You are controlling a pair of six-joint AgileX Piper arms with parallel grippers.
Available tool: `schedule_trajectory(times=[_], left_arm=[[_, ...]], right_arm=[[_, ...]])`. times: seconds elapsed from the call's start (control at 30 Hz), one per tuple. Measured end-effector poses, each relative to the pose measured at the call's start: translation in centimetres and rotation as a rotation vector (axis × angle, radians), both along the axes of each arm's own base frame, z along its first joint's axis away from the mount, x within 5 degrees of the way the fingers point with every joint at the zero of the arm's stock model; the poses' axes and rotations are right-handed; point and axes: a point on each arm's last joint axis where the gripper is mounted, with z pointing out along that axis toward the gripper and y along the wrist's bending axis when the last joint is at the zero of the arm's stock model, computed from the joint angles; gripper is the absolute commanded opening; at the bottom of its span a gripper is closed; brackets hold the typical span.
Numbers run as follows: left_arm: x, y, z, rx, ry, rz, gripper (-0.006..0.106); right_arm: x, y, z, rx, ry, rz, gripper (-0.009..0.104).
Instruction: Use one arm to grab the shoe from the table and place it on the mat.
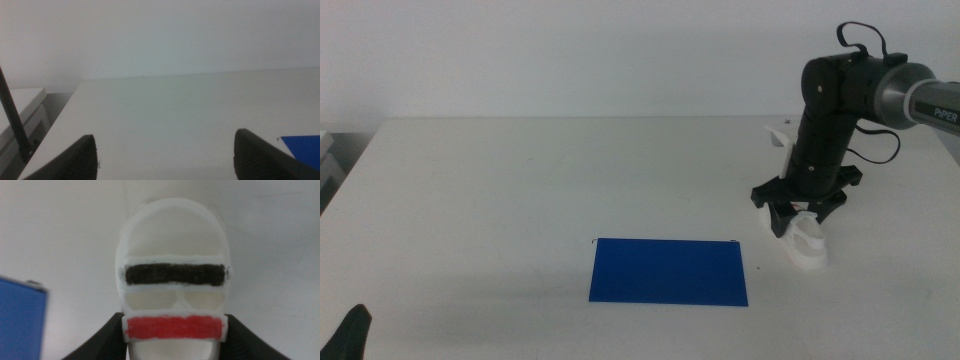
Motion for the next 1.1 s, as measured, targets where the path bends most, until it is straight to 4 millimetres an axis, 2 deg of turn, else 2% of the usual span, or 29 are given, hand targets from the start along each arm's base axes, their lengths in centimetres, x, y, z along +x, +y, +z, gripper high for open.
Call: schedule_trajectory(times=[0.13, 0.37, 0.6, 0.77, 0.93, 1.1], left_arm=[[0.0, 0.0, 0.0, 0.000, 0.000, 0.000, 0.094], [0.0, 0.0, 0.0, 0.000, 0.000, 0.000, 0.094], [0.0, 0.0, 0.0, 0.000, 0.000, 0.000, 0.094], [0.0, 0.0, 0.0, 0.000, 0.000, 0.000, 0.094], [0.0, 0.0, 0.0, 0.000, 0.000, 0.000, 0.094], [0.0, 0.0, 0.0, 0.000, 0.000, 0.000, 0.094]], right_arm=[[0.1, 1.3, 1.6, -0.013, -0.014, -0.003, -0.004], [0.1, 5.1, 4.5, -0.006, -0.118, -0.035, -0.004], [-2.3, 10.3, 4.7, 0.012, -0.112, -0.031, -0.004], [-4.1, 13.4, 4.7, 0.023, -0.107, -0.022, -0.004], [-5.3, 15.2, 4.6, 0.028, -0.103, -0.024, -0.004], [-5.6, 15.6, 4.5, 0.027, -0.102, -0.026, -0.004]])
